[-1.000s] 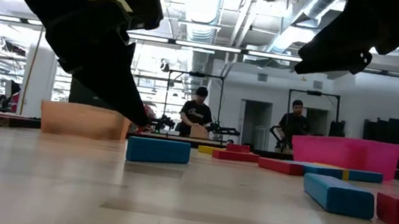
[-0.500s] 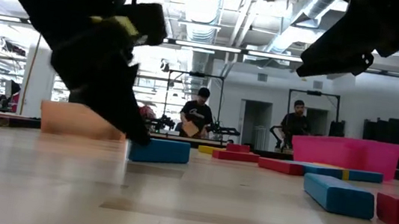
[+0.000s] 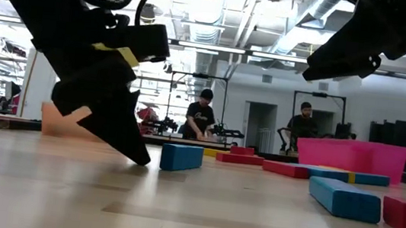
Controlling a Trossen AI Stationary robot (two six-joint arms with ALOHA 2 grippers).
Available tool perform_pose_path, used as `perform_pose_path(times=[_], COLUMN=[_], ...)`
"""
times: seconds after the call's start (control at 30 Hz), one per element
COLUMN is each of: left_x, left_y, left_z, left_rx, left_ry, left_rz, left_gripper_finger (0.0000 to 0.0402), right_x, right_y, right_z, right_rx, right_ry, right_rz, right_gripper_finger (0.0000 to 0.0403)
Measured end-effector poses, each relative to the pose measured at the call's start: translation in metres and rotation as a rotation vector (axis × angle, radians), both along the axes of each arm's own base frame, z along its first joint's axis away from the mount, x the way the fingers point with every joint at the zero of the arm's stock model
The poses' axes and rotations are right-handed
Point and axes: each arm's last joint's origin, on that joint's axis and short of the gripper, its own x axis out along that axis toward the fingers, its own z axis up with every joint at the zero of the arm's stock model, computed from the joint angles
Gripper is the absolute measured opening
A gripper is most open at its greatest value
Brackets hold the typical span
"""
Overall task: Sort blocks
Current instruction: Put the blue rectangle block into the orange bin
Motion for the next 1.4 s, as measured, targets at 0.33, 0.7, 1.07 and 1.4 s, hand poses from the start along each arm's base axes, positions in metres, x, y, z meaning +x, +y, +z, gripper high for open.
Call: perform_pose_path(times=[0.33,0.7,1.07,1.4], left_x=[0.0,0.005,0.011,0.022], left_y=[0.003,-0.016,-0.007,-0.002], left_z=[-0.001,0.007,0.007,0.013], left_rx=[0.042,-0.065,-0.132,-0.143], left_ry=[0.027,-0.033,-0.118,-0.207], left_rz=[-0.03,-0.102,0.066,0.072], left_gripper_finger=[0.0042,0.0143,0.0296,0.0293], right_x=[0.0,0.0,-0.001,-0.001], right_y=[0.0,0.0,0.0,0.002], right_z=[0.0,0.0,0.0,0.0], right_rx=[-0.006,-0.004,-0.003,-0.003], right_ry=[0.005,0.005,0.004,0.004], right_rz=[0.001,0.0,0.003,0.009], right_gripper_finger=[0.0226,0.0226,0.0226,0.0226])
